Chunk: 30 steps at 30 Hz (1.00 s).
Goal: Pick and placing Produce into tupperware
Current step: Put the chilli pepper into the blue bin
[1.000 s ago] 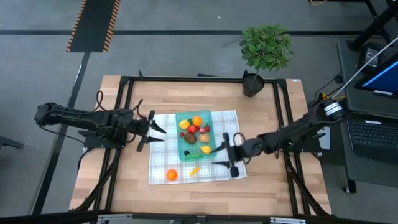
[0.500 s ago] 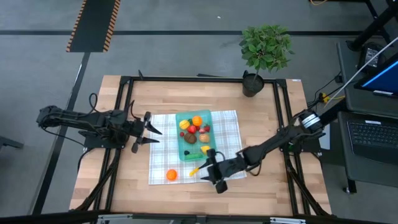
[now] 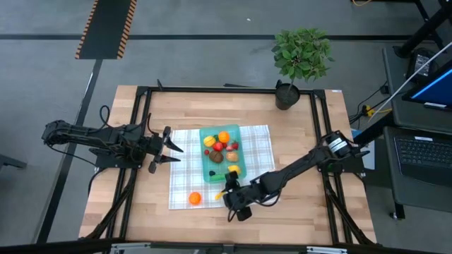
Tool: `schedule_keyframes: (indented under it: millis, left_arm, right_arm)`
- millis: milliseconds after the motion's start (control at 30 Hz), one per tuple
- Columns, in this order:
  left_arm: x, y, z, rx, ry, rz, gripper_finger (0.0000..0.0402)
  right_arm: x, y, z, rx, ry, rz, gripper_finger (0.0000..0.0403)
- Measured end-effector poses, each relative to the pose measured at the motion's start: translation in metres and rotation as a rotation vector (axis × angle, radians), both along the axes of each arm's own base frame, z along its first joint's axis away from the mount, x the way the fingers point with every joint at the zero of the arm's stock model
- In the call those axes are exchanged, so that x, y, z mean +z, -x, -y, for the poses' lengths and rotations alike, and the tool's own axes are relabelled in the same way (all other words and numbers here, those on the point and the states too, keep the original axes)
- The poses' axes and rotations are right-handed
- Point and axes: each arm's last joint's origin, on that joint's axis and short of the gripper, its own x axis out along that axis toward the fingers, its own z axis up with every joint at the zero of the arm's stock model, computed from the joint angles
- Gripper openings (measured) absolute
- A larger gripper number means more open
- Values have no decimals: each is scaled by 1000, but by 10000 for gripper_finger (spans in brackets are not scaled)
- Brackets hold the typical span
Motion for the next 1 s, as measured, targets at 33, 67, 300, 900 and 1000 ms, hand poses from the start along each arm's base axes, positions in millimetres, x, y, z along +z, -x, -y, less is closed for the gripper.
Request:
schedule_keyframes:
  millis: [33,67,300,900,1000]
  left_arm:
    - [0,0,0,0,0,0,163]
    - [0,0,0,0,0,0,163]
    - [0,0,0,0,3,-1,154]
    - [0,0,0,0,3,-1,155]
    - [0,0,0,0,4,-1,152]
  right_arm:
    - [-1,-1,1,-2,5,-8,209]
    - [-2,-2,2,-6,7,-11,209]
    - [-15,-8,11,-14,36,-38,209]
    - [-29,-13,12,-22,35,-47,207]
    - [-29,-13,12,-23,35,-47,196]
